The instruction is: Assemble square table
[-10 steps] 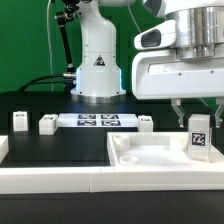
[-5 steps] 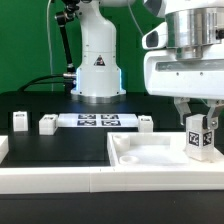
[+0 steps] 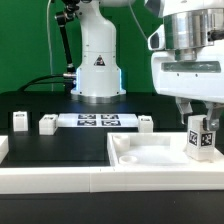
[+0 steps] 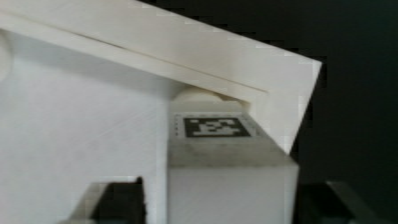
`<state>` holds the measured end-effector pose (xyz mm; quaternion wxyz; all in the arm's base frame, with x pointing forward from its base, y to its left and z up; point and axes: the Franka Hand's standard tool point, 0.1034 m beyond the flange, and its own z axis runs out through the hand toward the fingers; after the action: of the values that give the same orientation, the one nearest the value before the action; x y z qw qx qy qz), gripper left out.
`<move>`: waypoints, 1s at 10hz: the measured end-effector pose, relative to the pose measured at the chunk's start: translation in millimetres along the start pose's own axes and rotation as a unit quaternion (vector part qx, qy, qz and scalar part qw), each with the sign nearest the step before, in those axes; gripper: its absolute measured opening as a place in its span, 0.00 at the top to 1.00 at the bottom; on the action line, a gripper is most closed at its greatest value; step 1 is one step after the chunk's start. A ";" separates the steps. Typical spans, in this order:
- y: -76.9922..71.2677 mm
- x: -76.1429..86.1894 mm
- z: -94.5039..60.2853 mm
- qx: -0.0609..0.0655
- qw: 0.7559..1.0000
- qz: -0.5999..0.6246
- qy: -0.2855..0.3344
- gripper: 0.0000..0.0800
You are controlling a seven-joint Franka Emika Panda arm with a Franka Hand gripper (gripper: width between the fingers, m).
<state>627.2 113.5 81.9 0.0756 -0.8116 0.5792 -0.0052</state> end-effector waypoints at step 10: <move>-3.9 -1.8 -0.7 -0.019 0.899 -0.438 -0.002 0.19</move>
Offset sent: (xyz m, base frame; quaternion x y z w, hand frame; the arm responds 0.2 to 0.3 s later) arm 0.0042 0.0074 0.0045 -0.0651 -0.0065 -0.3476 0.9353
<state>630.2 116.3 83.3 0.0512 -0.9847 0.1648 -0.0253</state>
